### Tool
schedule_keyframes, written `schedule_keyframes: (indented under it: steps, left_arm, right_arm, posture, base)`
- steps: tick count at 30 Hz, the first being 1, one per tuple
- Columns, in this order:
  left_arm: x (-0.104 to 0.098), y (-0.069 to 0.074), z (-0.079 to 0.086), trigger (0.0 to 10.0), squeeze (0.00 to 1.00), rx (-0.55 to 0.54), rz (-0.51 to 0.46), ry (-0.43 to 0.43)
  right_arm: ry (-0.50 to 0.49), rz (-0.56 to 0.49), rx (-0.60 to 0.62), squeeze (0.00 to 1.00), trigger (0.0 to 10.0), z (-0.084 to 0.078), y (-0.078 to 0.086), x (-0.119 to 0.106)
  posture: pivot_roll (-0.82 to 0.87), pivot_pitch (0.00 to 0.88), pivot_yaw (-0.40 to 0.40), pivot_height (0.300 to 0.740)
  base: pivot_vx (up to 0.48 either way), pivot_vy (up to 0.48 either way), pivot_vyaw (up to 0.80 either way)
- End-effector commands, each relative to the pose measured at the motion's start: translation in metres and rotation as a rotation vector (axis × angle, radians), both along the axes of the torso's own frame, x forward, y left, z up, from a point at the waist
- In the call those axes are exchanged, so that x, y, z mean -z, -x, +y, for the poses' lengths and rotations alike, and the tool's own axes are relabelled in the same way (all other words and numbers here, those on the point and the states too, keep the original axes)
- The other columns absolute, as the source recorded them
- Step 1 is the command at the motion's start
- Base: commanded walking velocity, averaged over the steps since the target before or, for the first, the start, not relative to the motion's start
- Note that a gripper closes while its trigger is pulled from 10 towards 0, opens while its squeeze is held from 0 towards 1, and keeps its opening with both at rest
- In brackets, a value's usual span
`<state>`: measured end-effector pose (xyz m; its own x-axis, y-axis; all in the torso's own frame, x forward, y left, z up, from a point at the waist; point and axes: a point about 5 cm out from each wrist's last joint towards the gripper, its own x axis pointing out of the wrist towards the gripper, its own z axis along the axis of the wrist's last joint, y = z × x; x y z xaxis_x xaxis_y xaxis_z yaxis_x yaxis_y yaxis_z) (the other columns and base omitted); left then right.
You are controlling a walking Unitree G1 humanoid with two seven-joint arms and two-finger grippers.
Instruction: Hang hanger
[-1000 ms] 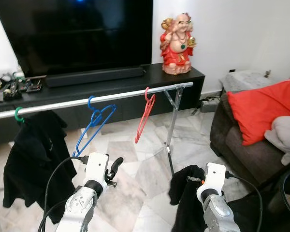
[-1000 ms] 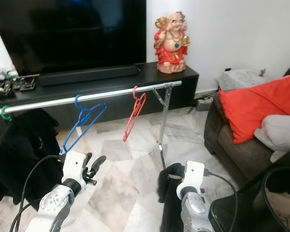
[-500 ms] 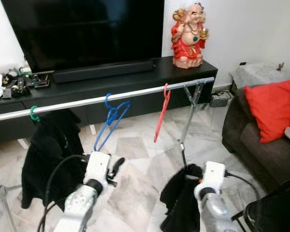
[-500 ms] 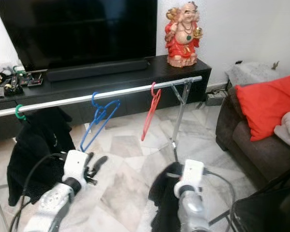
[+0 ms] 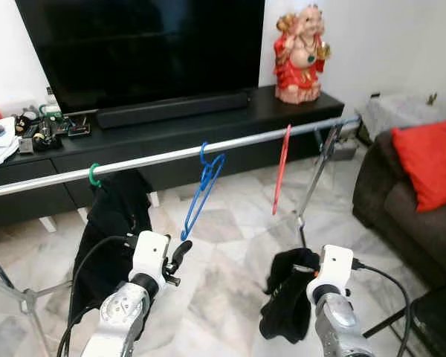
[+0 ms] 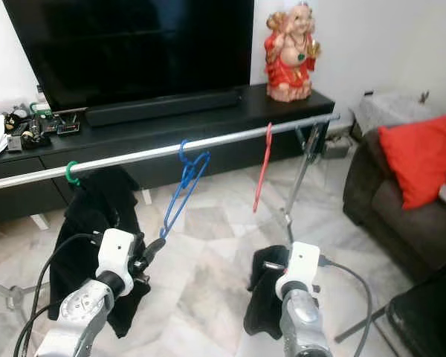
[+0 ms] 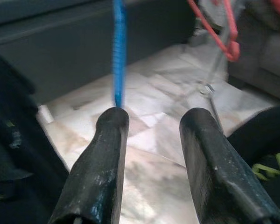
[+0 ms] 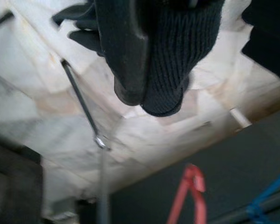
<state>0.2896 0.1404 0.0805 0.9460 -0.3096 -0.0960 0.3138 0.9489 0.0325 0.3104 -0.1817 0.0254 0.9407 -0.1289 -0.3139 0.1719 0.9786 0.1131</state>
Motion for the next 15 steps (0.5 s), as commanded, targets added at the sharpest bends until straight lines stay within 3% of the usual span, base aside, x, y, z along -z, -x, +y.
schedule_keyframes:
  steps: [1,4,5,11,15]
  left_arm:
    - [-0.003,0.001,-0.003,10.0,0.0,0.025,-0.008,0.019]
    - [-0.003,0.002,-0.004,10.0,0.0,0.03,-0.01,0.021]
    - [0.002,0.003,0.002,10.0,0.0,0.007,0.003,0.004]
    - [0.008,0.008,0.03,10.0,0.0,-0.081,-0.007,-0.049]
    - [0.003,0.011,0.033,10.0,0.0,-0.072,-0.026,-0.053]
  right_arm:
    - [-0.002,-0.026,0.026,0.0,10.0,-0.002,-0.002,-0.004]
    - [0.015,-0.028,0.053,0.0,10.0,-0.007,0.001,-0.003]
    - [0.037,-0.017,0.097,0.0,10.0,-0.016,0.005,0.0]
    - [0.085,0.001,0.143,0.0,10.0,-0.033,0.019,0.008]
    - [0.1,0.055,0.176,0.0,10.0,-0.041,0.036,0.023]
  posture:
    - [0.11,0.0,0.036,0.74]
    - [0.11,0.0,0.036,0.74]
    - [0.11,0.0,0.03,0.74]
    - [0.1,0.0,0.022,0.74]
    - [0.1,0.0,0.015,0.74]
  base:
    - [0.0,0.0,0.0]
    - [0.0,0.0,0.0]
    - [0.0,0.0,0.0]
    - [0.0,0.0,0.0]
    - [0.0,0.0,0.0]
